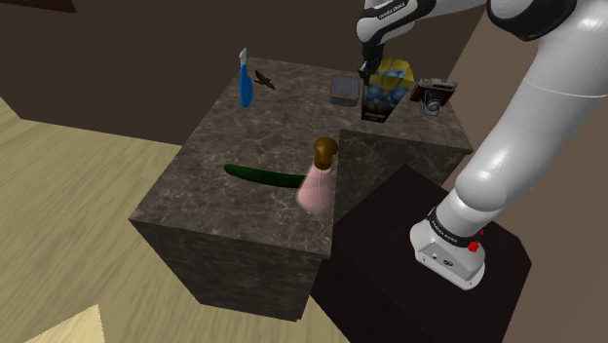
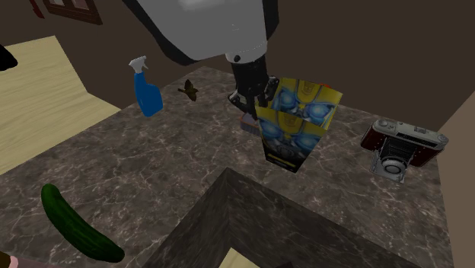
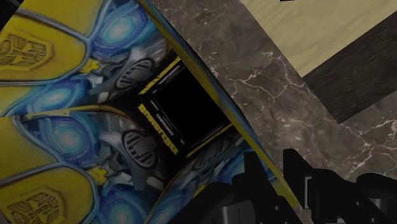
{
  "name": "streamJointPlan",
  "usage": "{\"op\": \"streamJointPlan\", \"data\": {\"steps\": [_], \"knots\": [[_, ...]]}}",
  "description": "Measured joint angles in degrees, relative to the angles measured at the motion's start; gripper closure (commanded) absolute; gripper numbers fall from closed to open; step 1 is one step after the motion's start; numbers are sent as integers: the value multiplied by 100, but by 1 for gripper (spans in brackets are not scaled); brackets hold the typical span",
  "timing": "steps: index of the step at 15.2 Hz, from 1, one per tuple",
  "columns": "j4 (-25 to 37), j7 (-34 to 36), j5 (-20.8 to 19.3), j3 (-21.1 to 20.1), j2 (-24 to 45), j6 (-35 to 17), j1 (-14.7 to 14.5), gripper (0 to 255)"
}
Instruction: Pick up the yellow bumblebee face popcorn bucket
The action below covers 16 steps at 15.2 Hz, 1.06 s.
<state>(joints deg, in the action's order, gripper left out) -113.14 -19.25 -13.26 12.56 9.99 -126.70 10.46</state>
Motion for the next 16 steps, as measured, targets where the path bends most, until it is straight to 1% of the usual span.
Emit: {"op": "streamJointPlan", "data": {"steps": [9, 16], "knots": [[265, -104, 27, -4, -233, 529, -15, 255], [654, -185, 54, -18, -364, 1043, -38, 255]]}}
